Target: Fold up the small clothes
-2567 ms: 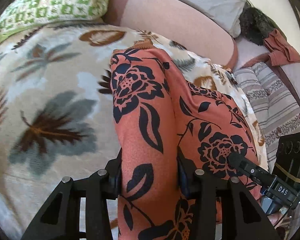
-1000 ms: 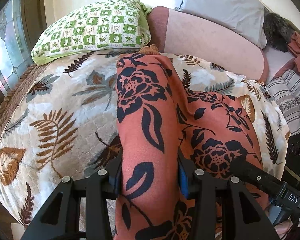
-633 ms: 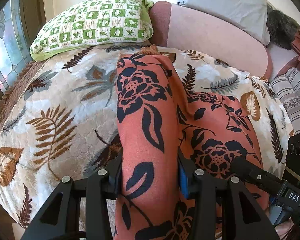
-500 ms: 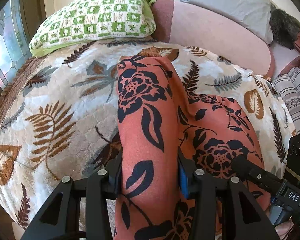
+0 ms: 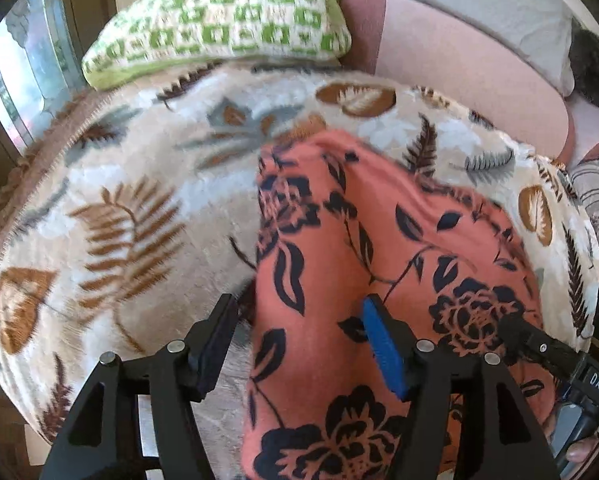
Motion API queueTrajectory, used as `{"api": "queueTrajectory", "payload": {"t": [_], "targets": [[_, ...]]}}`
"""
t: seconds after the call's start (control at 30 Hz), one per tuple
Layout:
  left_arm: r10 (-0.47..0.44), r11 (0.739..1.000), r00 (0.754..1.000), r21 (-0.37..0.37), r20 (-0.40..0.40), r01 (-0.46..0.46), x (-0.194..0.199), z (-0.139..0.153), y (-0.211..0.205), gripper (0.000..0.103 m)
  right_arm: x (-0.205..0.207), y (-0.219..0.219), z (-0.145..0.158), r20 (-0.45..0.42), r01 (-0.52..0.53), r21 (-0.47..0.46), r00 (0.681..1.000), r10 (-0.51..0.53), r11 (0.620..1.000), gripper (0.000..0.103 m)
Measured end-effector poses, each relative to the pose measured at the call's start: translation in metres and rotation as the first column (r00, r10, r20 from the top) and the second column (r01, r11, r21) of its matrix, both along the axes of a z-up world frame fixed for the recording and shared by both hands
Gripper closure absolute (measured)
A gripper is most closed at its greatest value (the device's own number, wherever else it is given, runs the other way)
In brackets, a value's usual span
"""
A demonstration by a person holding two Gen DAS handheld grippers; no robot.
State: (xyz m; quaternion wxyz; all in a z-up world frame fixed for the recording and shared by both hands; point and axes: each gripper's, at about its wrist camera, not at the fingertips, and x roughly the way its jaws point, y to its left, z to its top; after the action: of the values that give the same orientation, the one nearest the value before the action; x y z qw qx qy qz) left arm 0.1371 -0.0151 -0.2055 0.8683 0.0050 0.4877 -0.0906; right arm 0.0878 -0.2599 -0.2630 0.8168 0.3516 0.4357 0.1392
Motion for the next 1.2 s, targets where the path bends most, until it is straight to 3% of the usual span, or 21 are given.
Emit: {"api": "queueTrajectory", "payload": {"t": [0.17, 0.3, 0.4, 0.47, 0.57, 0.63, 0.7, 0.77, 0.83, 0.97, 1.1, 1.2], "targets": [[0.001, 1.0, 0.998, -0.016, 0.067, 0.0, -0.003, 0.031, 0.004, 0.037, -0.008, -0.024, 0.024, 0.09, 0.085, -0.031, 0.993, -0.081, 0.996, 0.034], [-0.012, 1.0, 0.992, 0.006, 0.129, 0.011, -0.005, 0.052, -0.001, 0.037, -0.022, -0.05, 0.045, 0.21, 0.185, 0.014, 0.96, -0.184, 0.983, 0.034], [-0.026, 0.999, 0.987, 0.026, 0.159, 0.022, -0.007, 0.058, -0.006, 0.037, -0.027, -0.053, 0.059, 0.298, 0.15, 0.064, 0.941, -0.162, 0.987, 0.035], [-0.042, 0.998, 0.987, 0.044, 0.157, 0.036, -0.007, 0.052, -0.01, 0.036, -0.028, -0.047, 0.065, 0.345, 0.087, 0.083, 0.932, -0.11, 0.993, 0.043], [-0.047, 0.997, 0.993, 0.073, 0.111, 0.039, -0.005, 0.033, -0.014, 0.036, -0.02, -0.033, 0.058, 0.311, -0.001, 0.097, 0.95, -0.03, 0.995, 0.048], [-0.047, 0.995, 0.998, 0.09, 0.05, 0.042, 0.001, 0.011, -0.015, 0.036, -0.007, -0.023, 0.037, 0.194, -0.06, 0.098, 0.98, 0.04, 0.993, 0.048], [-0.029, 0.99, 0.999, 0.139, -0.041, 0.034, 0.008, -0.016, -0.013, 0.035, 0.009, -0.012, 0.004, 0.012, -0.097, 0.083, 0.995, 0.096, 0.992, 0.048], [-0.017, 0.997, 0.998, 0.079, -0.061, 0.022, 0.008, -0.025, -0.005, 0.033, 0.013, -0.011, -0.01, -0.067, -0.067, 0.014, 0.995, 0.068, 0.998, 0.051], [-0.005, 0.998, 0.998, 0.064, -0.059, 0.008, 0.01, -0.019, -0.001, 0.032, 0.012, -0.018, -0.01, -0.081, -0.047, 0.045, 0.995, 0.051, 0.998, 0.051], [-0.039, 0.995, 0.999, 0.098, 0.028, 0.036, 0.02, 0.008, -0.008, 0.032, 0.007, -0.025, 0.003, -0.017, -0.005, 0.076, 1.0, 0.006, 0.997, 0.05], [-0.044, 0.993, 0.998, 0.111, 0.054, 0.038, 0.051, 0.026, -0.02, 0.032, -0.002, -0.027, 0.034, 0.159, -0.016, 0.089, 0.987, 0.001, 0.996, 0.05], [-0.043, 0.987, 0.998, 0.159, 0.049, 0.035, 0.079, 0.021, -0.032, 0.032, 0.002, -0.023, 0.044, 0.216, -0.027, 0.084, 0.976, 0.008, 0.996, 0.047]]}}
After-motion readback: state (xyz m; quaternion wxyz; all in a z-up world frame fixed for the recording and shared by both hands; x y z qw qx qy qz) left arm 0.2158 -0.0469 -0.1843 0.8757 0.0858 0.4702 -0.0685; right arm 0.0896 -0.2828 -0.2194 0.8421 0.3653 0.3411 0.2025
